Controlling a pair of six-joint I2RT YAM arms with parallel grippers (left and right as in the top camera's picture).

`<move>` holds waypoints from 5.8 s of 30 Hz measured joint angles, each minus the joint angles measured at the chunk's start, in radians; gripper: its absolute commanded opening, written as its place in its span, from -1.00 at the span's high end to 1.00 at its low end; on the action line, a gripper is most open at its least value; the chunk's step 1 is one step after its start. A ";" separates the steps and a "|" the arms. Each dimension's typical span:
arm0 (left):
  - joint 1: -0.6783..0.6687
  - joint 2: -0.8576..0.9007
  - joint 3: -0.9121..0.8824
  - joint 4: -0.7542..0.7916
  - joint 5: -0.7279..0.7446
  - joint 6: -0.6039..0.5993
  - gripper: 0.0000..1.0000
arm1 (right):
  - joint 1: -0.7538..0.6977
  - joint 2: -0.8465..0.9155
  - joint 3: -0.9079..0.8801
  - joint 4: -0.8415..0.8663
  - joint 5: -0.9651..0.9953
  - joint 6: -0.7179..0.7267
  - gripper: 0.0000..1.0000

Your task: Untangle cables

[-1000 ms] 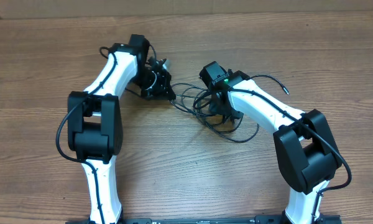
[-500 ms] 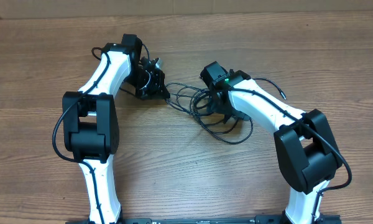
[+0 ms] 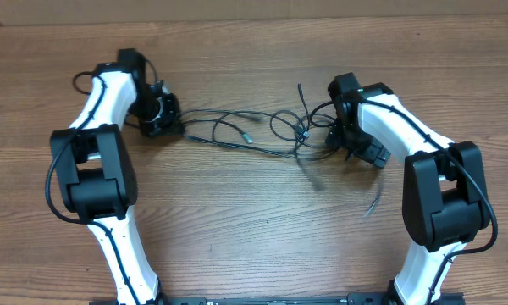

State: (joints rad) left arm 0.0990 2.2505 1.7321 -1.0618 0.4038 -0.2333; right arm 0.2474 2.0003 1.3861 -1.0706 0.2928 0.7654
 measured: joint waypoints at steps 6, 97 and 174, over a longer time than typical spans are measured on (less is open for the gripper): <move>-0.019 0.000 0.000 0.004 -0.043 0.000 0.92 | 0.002 0.000 -0.002 0.027 -0.009 -0.020 -1.00; -0.145 0.000 -0.005 0.060 0.352 0.431 0.58 | 0.063 -0.183 -0.190 0.288 -0.477 -0.083 -0.57; -0.152 0.000 -0.005 0.060 0.352 0.431 0.24 | 0.002 -0.183 -0.295 0.388 -0.319 -0.064 0.86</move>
State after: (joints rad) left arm -0.0528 2.2501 1.7275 -1.0016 0.7563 0.1982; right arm 0.2497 1.8175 1.0908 -0.6830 -0.0265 0.7010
